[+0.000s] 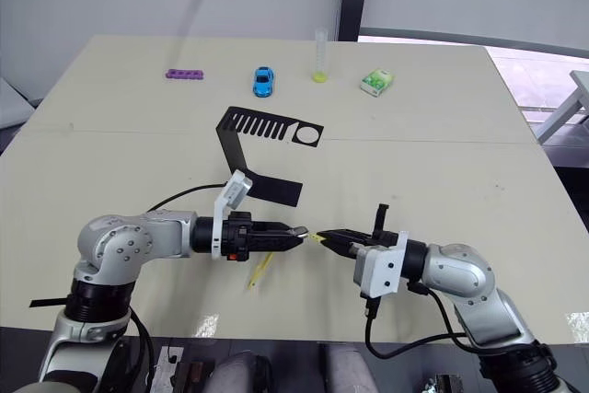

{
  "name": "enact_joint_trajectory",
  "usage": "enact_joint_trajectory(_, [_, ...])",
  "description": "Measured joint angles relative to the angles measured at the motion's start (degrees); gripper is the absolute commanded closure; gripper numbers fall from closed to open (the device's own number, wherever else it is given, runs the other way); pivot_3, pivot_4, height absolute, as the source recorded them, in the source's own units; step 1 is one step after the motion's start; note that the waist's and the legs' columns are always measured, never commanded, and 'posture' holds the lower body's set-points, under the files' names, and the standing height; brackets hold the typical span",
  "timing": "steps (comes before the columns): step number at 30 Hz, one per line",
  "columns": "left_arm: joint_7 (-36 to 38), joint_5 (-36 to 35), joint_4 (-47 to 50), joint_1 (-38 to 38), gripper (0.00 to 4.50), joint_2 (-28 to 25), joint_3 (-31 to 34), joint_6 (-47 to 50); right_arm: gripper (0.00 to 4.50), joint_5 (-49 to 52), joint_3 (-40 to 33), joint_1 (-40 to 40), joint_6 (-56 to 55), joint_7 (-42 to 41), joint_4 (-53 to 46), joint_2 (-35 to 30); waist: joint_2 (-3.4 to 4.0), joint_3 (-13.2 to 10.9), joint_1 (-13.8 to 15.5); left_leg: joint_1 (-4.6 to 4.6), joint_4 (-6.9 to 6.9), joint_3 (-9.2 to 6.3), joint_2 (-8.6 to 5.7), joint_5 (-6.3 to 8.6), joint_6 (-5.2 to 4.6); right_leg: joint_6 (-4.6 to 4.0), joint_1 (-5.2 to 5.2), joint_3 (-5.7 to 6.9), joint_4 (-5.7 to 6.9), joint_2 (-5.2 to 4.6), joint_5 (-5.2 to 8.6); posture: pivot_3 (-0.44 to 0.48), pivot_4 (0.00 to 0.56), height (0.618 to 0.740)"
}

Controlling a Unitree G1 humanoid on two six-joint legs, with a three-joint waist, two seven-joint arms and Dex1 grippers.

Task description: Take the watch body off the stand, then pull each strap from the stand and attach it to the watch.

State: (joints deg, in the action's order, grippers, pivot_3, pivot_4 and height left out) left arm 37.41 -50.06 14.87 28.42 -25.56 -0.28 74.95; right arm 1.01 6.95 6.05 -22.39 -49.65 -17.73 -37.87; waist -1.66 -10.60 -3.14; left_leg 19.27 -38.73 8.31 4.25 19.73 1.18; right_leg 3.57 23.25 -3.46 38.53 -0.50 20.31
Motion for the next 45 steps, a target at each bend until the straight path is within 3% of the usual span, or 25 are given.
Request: enact_joint_trajectory(45, [-2.3, 0.0, 0.0, 0.1, 2.9, 1.3, 1.3, 1.9, 4.5, -3.3, 1.7, 2.0, 2.6, 0.0, 0.2, 1.6, 0.0, 0.0, 0.0, 0.0, 0.0, 0.0, 0.0, 0.0, 0.0, 0.0, 0.0, 0.0, 0.0, 0.0, 0.0, 0.0, 0.15, 0.74])
